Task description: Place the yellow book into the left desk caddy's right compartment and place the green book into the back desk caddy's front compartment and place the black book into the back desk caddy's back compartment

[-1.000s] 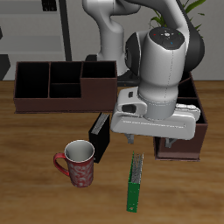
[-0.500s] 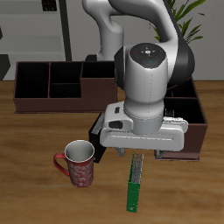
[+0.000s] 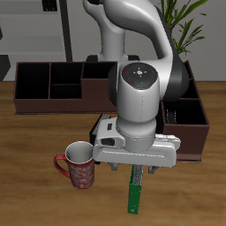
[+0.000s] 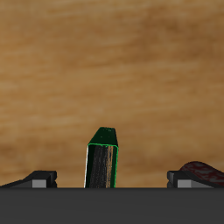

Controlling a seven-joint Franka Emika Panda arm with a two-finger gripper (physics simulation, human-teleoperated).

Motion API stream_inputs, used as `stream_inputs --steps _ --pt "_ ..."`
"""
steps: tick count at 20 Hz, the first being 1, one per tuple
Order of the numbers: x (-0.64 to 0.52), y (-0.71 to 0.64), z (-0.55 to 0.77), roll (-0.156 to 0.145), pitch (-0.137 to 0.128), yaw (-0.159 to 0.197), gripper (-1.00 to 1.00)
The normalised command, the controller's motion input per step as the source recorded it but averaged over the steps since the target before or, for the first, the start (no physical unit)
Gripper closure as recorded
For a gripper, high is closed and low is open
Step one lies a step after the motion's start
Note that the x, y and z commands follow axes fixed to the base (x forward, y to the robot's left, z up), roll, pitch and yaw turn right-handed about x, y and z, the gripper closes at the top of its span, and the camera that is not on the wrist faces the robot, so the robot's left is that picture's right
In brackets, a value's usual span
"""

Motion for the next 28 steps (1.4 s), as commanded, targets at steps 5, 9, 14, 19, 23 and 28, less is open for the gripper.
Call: stream_inputs --steps 5,9,14,19,23,28 --pt "-0.13 0.18 -0.22 -0.030 -0.095 0.023 -1.00" --pt "-0.08 0.10 -0.33 0.010 -0.037 -0.027 -1.00" --pt "0.02 -0.02 -0.28 0.014 0.021 -0.011 -1.00" --pt "0.04 -0.11 -0.24 -0.030 0.035 -0.010 -1.00" --pt "-0.04 -0.04 -0.42 0.000 0.092 -0.004 -1.00" --pt "-0.05 -0.02 -0.05 0.012 0.009 -0.020 1.00"
